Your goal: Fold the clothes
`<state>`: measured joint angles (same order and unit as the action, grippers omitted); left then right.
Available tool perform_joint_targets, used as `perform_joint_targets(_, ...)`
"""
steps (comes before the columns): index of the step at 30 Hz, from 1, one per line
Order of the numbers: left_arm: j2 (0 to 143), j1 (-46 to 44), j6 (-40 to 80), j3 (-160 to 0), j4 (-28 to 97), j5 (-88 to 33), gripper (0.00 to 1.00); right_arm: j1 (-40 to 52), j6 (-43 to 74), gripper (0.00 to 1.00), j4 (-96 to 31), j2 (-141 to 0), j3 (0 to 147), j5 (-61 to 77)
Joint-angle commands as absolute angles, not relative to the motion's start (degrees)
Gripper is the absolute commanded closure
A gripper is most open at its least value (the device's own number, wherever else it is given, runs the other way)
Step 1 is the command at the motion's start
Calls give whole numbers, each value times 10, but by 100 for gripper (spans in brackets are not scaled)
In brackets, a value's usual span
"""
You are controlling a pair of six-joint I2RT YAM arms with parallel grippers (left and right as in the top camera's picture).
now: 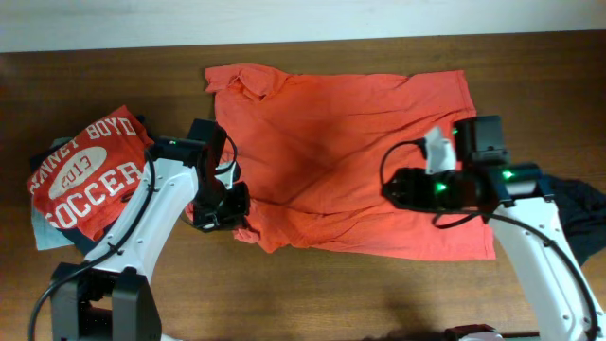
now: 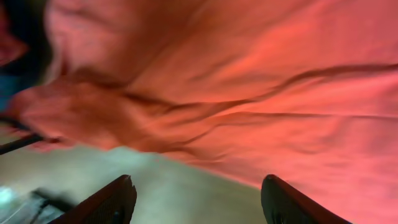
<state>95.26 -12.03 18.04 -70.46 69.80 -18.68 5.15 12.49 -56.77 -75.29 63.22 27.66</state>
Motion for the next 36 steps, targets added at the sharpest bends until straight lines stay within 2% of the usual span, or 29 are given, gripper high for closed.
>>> perform_joint_targets(1, 951, -118, 150, -712, 714, -199, 100, 124, 193, 31, -555, -765, 627, 326)
perform_joint_targets(6, 951, -118, 96, -712, 742, -194, 98, 207, 259, 30, -539, -813, 627, 262)
perform_joint_targets(12, 951, -118, 93, -712, 779, -119, 94, 225, 259, 30, -531, -870, 627, 265)
perform_joint_targets(16, 951, -118, 93, -712, 765, -58, 80, 225, 253, 30, -529, -895, 627, 265)
perform_joint_targets(19, 951, -118, 93, -712, 761, -10, 63, 225, 240, 30, -529, -903, 627, 265)
perform_joint_targets(22, 951, -118, 93, -712, 757, -8, 54, 225, 240, 31, -529, -904, 627, 263)
perform_joint_targets(24, 951, -119, 93, -712, 757, -8, 54, 225, 231, 30, -527, -904, 627, 263)
perform_joint_targets(27, 951, -126, 75, -712, 766, -21, 62, 225, 227, 31, -527, -904, 627, 262)
perform_joint_targets(30, 950, -144, 50, -712, 781, -26, 67, 225, 224, 30, -527, -904, 627, 261)
perform_joint_targets(36, 923, -227, 42, -712, 774, -13, 66, 223, 195, 31, -525, -904, 627, 221)
